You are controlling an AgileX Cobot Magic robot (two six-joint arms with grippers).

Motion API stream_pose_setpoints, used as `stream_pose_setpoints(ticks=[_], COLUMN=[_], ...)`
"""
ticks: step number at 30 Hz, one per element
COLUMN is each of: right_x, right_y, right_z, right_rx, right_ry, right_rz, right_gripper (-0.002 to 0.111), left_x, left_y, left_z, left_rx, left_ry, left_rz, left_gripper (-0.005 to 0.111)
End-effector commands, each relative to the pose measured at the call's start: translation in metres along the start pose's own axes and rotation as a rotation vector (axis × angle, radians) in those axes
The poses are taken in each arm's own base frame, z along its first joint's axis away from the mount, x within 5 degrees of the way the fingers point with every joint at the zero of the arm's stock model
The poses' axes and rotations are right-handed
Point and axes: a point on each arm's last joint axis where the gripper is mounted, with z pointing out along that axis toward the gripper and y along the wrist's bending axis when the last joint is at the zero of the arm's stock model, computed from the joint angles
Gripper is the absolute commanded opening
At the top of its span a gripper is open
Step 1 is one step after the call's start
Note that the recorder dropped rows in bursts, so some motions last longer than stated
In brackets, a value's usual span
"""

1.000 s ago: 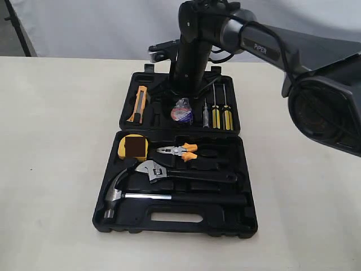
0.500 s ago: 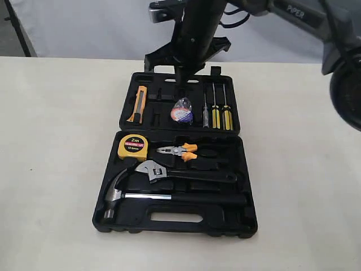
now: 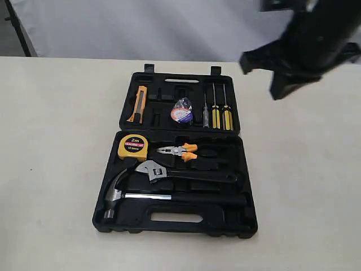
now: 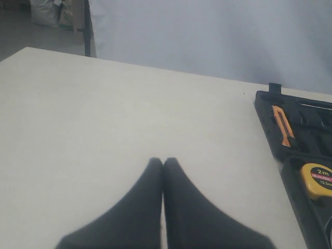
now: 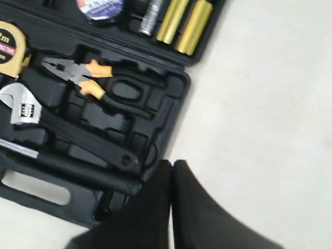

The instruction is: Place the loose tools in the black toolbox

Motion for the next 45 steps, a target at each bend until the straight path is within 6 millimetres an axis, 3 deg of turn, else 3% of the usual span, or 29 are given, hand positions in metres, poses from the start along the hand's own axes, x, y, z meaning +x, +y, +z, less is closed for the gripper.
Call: stream_pose_setpoints(ticks=[1,7,13,19,24,27,33,38,41,45], right_x=[0.065,0.137,0.199,0.241,0.271,0.282,0.283,0.283,0.290,0.288], right_y=[-0.021,-0.024,-0.027,-0.029,-0.035,-0.038,-0.047,-0.051,-0.053,-0.053], right_z=[-0.036,-0.048,-0.046,-0.054,-0.058,-0.053,-0.013,0.007,0.038,0.037], right_rx=[0.022,0.002,-0.008,-0.016,0.083,0.155,0.251,0.273,0.261,0.250], right_ry=[-0.126,-0.473,-0.599,-0.763,-0.976,-1.102,-0.994,-1.029,-0.960,-0.996], right_rz=[0.064,0.053,0.050,0.040,0.066,0.117,0.195,0.175,0.186,0.195], right_gripper=[0.000,0.000,0.000,0.000,0.000,0.000,0.000,0.000,0.000,0.000], left_x=[0.002,0.002,0.002,0.002,0.002,0.002,0.002,0.002,0.002,0.002], left_y=[0.000,0.000,0.000,0.000,0.000,0.000,0.000,0.000,0.000,0.000], left_z=[-0.001,-0.001,-0.001,-0.001,-0.001,-0.001,-0.001,-0.001,-0.001,-0.001], left_rx=[0.014,0.014,0.014,0.014,0.014,0.014,0.014,0.014,0.014,0.014], left_ry=[-0.007,-0.007,-0.007,-0.007,-0.007,-0.007,-0.007,-0.007,-0.007,-0.007], left_rz=[-0.022,-0.022,-0.022,-0.022,-0.022,-0.022,-0.022,-0.022,-0.022,-0.022], left_gripper=[0.001,0.001,0.001,0.001,0.001,0.001,0.001,0.001,0.001,0.001])
